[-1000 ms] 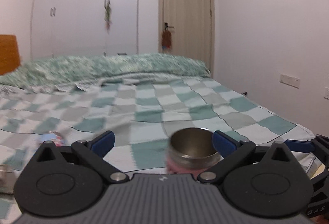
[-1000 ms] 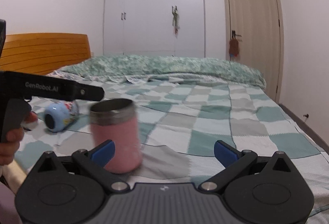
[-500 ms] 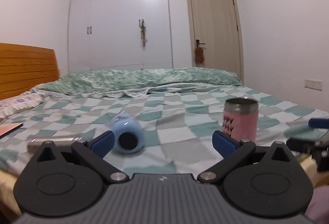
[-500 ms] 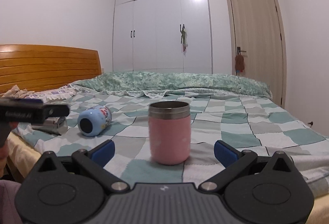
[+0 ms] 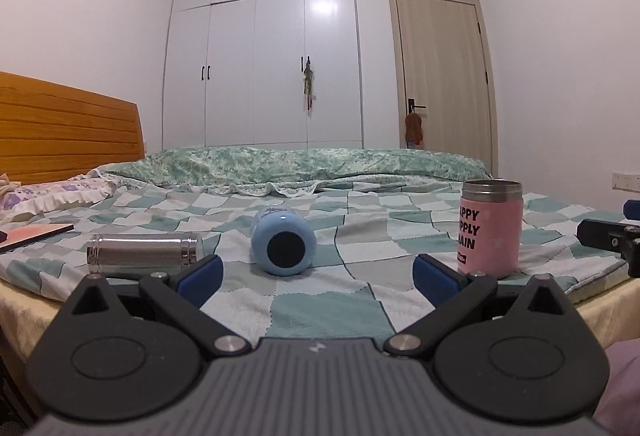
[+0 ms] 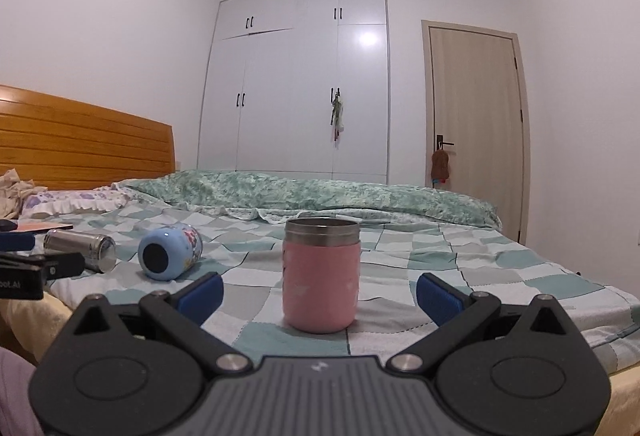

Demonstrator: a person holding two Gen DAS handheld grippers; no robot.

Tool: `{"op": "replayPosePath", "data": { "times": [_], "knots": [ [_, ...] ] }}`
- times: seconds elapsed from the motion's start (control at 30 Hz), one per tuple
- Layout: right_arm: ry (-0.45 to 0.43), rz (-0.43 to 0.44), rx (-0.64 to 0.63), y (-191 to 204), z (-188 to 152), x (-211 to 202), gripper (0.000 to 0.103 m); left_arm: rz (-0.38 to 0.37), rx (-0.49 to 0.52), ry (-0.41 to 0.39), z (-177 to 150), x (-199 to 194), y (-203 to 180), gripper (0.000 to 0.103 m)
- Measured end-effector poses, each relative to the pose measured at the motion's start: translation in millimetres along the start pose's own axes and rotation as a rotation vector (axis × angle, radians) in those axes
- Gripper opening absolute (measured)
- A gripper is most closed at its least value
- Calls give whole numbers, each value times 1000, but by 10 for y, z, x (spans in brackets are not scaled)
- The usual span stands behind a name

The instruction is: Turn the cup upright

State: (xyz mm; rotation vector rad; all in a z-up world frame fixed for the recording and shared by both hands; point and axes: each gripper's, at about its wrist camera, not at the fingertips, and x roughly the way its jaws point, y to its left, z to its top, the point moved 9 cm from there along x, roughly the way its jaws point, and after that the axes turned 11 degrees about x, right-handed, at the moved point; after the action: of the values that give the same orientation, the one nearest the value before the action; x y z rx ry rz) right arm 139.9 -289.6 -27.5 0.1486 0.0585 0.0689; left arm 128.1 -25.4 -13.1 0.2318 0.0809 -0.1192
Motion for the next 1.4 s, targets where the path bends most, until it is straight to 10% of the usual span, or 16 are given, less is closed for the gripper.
{"op": "replayPosePath", "data": {
  "times": [1.4],
  "knots": [
    [0, -1, -16, 7, -19, -28, 103, -8, 1, -6, -38, 7, -40, 103]
  ]
}}
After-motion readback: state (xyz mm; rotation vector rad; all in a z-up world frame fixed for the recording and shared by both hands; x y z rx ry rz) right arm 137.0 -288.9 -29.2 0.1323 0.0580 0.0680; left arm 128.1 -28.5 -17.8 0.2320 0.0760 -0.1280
